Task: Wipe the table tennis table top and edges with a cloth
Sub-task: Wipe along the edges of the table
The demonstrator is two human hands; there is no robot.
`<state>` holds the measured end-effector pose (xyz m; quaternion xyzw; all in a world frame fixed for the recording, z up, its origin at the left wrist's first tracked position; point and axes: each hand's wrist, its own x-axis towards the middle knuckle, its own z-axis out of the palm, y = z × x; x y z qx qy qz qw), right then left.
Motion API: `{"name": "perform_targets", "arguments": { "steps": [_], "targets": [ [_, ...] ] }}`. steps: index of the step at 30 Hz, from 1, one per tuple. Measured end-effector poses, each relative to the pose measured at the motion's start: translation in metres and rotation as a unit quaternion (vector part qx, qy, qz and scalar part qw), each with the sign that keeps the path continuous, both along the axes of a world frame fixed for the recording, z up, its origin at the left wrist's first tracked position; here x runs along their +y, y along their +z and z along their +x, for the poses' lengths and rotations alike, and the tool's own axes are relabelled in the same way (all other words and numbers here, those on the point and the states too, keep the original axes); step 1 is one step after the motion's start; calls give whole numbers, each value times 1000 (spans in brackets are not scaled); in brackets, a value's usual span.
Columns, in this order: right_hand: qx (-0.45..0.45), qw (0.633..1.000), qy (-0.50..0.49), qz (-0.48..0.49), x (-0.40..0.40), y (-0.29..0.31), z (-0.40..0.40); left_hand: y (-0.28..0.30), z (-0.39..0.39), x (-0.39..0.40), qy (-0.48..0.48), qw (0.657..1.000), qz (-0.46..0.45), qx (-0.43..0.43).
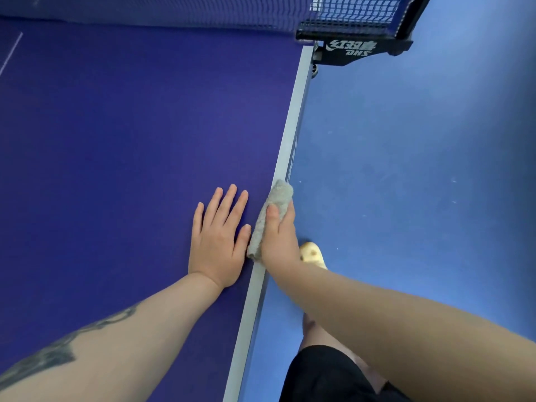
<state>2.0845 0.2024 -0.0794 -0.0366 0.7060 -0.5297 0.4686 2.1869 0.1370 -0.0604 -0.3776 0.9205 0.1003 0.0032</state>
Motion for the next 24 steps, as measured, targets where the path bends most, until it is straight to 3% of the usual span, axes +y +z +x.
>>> {"name": "perform_targets", "arguments": {
  "steps": [4, 11, 18, 24],
  "targets": [
    [-17, 999, 25, -20, 34, 7, 32, 1, -3, -2, 1, 1000, 5, 5],
    [9, 1000, -4, 12, -30, 3, -32, 2, -1, -1, 1, 1000, 4, -16],
    [-3, 997, 71, 13, 35, 19, 26, 4, 0, -1, 18, 998, 47, 22],
    [48, 996, 69, 38, -55, 6, -78, 10, -17, -6, 69, 996, 62, 2]
  ]
}}
